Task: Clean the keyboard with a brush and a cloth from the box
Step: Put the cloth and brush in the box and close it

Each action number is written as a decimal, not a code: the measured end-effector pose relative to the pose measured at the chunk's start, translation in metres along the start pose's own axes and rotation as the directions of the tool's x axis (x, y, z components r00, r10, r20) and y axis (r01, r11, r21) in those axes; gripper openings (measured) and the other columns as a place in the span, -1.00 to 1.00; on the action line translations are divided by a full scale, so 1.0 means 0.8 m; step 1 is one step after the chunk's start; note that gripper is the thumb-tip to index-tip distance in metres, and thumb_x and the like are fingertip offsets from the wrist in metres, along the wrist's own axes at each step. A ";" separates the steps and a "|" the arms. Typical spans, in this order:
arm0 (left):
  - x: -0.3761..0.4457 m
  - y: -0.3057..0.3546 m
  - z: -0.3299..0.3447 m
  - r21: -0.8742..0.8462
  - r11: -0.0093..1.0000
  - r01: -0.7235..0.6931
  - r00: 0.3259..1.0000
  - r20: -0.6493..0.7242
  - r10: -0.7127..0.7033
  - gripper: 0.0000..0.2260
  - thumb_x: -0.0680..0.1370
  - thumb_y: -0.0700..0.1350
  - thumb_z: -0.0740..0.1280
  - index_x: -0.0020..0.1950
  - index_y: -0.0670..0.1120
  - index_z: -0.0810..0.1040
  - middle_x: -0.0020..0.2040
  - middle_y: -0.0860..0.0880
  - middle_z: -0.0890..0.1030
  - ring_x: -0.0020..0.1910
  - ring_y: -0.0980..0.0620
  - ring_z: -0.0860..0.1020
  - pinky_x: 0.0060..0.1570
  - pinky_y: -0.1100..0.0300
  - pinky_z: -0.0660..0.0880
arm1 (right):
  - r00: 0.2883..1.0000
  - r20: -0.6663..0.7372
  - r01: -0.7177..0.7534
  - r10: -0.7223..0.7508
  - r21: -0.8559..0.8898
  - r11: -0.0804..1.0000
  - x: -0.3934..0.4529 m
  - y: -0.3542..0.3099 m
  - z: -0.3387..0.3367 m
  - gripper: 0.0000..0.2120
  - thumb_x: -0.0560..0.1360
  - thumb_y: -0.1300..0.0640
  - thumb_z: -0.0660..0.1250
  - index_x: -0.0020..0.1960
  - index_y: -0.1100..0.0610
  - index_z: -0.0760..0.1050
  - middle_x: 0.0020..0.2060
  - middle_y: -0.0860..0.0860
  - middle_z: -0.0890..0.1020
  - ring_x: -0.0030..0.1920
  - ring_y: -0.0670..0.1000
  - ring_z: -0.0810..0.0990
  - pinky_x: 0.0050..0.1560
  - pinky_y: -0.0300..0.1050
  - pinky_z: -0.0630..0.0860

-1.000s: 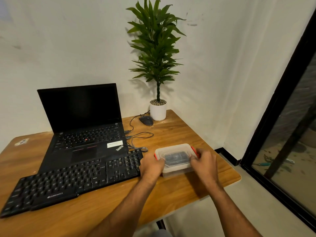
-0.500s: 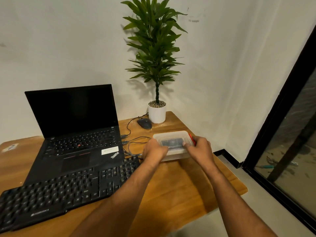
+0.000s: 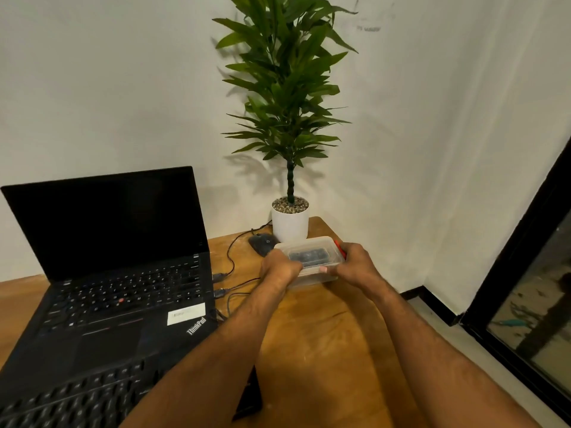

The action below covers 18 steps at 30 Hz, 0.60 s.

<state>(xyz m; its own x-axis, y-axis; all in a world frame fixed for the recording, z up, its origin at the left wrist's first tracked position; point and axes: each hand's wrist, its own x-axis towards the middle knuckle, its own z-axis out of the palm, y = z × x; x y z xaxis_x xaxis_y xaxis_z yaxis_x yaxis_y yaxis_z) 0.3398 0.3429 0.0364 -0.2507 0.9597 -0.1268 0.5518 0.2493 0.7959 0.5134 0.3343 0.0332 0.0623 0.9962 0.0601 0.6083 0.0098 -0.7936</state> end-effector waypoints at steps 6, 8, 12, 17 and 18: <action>0.027 -0.006 0.006 -0.054 0.999 0.007 1.000 0.005 -0.007 -0.54 0.52 -0.10 0.54 0.38 -0.15 0.57 0.25 -0.14 0.66 0.18 -0.11 0.64 0.07 0.06 0.63 | 1.000 0.010 0.003 -0.003 0.024 1.000 0.025 0.004 0.006 -0.42 0.36 0.07 0.62 0.32 0.14 0.54 0.17 0.03 0.65 0.07 0.02 0.65 0.09 -0.08 0.63; 0.032 -0.008 0.007 -0.071 0.997 0.008 1.000 0.006 -0.008 -0.54 0.51 -0.09 0.55 0.38 -0.14 0.57 0.24 -0.13 0.67 0.16 -0.10 0.65 0.06 0.06 0.63 | 1.000 0.014 0.010 -0.010 0.024 1.000 0.027 0.004 0.007 -0.42 0.36 0.07 0.62 0.32 0.13 0.53 0.17 0.03 0.65 0.06 0.00 0.64 0.06 -0.12 0.62; 0.034 -0.008 0.005 -0.096 0.995 0.027 1.000 0.018 -0.025 -0.54 0.48 -0.10 0.57 0.35 -0.13 0.59 0.20 -0.11 0.67 0.12 -0.09 0.65 0.09 0.02 0.66 | 1.000 0.019 0.015 -0.015 0.023 1.000 0.025 0.000 0.004 -0.43 0.38 0.06 0.61 0.33 0.11 0.52 0.18 0.01 0.64 0.06 -0.01 0.63 0.07 -0.13 0.61; 0.025 -0.009 -0.007 -0.087 0.996 0.024 1.000 0.006 -0.024 -0.60 0.52 -0.07 0.54 0.30 -0.16 0.57 0.18 -0.12 0.65 0.14 -0.12 0.62 0.00 0.06 0.61 | 0.999 0.001 0.054 -0.054 -0.016 0.998 0.009 -0.003 0.002 -0.45 0.41 0.08 0.58 0.35 0.11 0.49 0.15 -0.03 0.62 0.03 -0.05 0.58 0.04 -0.19 0.57; 0.017 -0.007 -0.014 -0.070 0.997 0.013 1.000 0.000 -0.013 -0.62 0.54 -0.07 0.52 0.30 -0.16 0.56 0.18 -0.12 0.64 0.14 -0.12 0.62 -0.06 0.08 0.56 | 0.998 -0.009 0.058 -0.059 -0.041 0.997 0.003 -0.006 0.001 -0.46 0.43 0.06 0.57 0.34 0.11 0.49 0.14 -0.03 0.60 0.03 -0.05 0.57 0.05 -0.19 0.57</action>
<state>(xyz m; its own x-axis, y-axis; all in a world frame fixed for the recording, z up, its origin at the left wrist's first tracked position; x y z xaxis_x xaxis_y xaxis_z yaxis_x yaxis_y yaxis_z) 0.3246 0.3529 0.0372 -0.2577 0.9564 -0.1374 0.4911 0.2522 0.8338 0.5104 0.3369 0.0367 0.0336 0.9931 0.1123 0.6425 0.0646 -0.7635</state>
